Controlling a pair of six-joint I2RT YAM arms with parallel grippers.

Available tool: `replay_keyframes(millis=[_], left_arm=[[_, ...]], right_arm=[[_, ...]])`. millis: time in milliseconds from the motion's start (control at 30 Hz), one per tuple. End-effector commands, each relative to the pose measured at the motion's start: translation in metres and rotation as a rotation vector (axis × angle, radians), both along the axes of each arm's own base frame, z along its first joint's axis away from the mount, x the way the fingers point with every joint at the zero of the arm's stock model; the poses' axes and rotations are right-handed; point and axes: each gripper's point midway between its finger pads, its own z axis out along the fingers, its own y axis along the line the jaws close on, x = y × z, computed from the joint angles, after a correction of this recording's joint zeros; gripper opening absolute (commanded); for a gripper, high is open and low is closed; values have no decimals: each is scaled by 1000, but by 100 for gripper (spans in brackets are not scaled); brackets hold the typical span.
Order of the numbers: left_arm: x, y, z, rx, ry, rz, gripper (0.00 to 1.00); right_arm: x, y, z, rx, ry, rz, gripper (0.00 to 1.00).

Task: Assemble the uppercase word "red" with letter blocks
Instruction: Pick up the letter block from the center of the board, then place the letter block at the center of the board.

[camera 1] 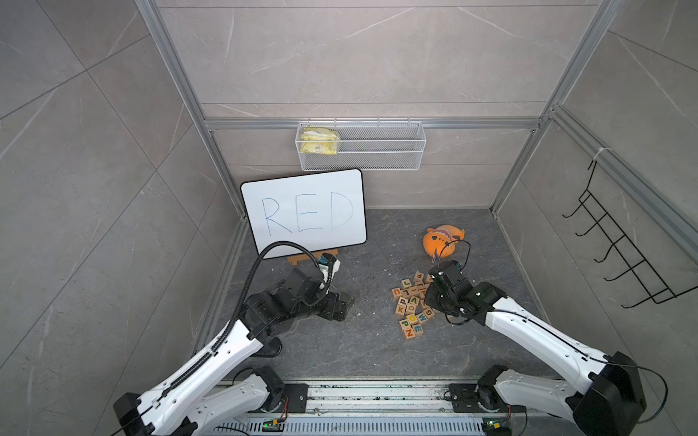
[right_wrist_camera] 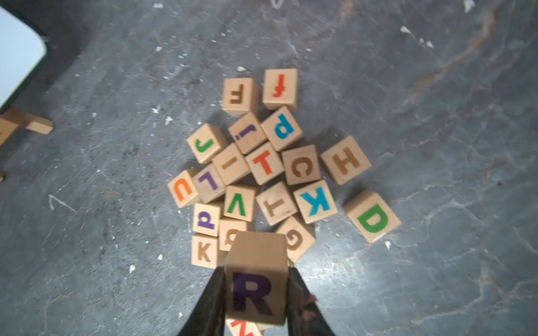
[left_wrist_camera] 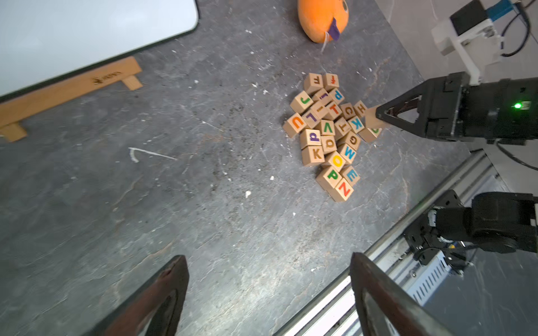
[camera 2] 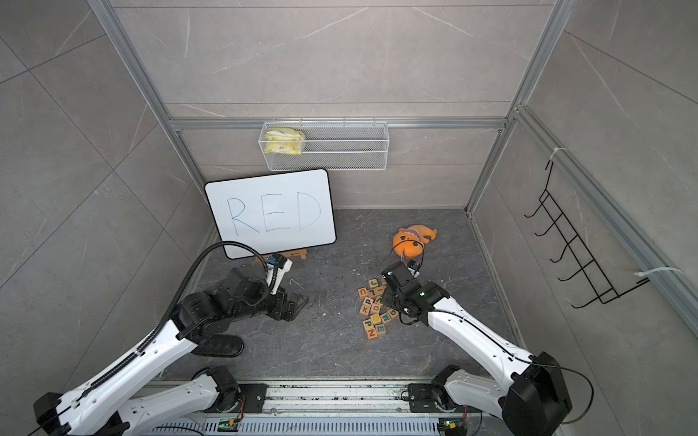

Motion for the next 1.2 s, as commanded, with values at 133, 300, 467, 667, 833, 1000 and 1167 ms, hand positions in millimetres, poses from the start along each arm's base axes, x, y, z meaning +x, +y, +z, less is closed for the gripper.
replay_keyframes(millis=[133,300,467,667,833,1000,1167], left_arm=[[30,66,-11,-44,44,196,93],[48,106,-11,-126,65,375,88],[42,113,-2,-158,29,431,88],[38,128,-1,-125,3,512,89],[33,157,3,-89,-46,668,88],[27,176,10,-79,-104,757,89],[27,179,10,-91,-107,772,91]], right_arm=[[20,82,26,-88,-67,220,22],[31,168,30,-61,-99,344,22],[38,255,14,-53,-79,445,22],[47,323,-18,-71,-36,483,22],[51,346,-51,-111,37,477,22],[51,352,-80,-125,90,449,22],[50,354,-92,-117,107,434,23]])
